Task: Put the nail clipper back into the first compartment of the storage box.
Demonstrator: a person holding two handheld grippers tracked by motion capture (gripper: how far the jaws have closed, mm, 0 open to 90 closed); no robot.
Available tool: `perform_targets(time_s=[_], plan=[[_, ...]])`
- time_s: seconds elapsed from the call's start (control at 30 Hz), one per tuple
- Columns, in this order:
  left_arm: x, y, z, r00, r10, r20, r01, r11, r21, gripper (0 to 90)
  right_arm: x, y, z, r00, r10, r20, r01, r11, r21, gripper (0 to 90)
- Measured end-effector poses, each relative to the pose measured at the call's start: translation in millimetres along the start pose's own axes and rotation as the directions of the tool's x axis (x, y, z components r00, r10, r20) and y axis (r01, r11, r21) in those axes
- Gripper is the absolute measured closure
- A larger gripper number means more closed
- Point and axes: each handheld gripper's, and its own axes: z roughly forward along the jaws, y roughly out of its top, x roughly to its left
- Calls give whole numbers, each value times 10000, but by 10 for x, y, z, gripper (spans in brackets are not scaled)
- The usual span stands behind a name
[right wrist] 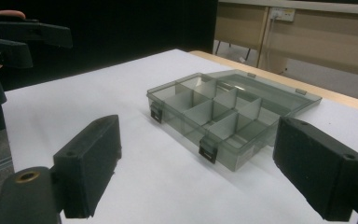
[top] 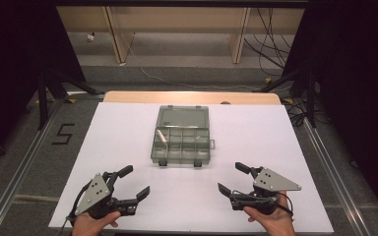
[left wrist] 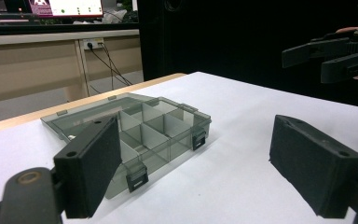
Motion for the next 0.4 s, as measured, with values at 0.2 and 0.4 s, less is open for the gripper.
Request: perform_targets(time_s=[0.2,0.4], plan=[[-2,5,0,10000,43,-2,-43,10000,-8,161,5,-16,16,9997,155,-180,-151,9997,194,160],[-1,2,8,10000,17,45,-16,9999,-125,161,1,-18,22,9998,120,-184,-115,9996,251,159]])
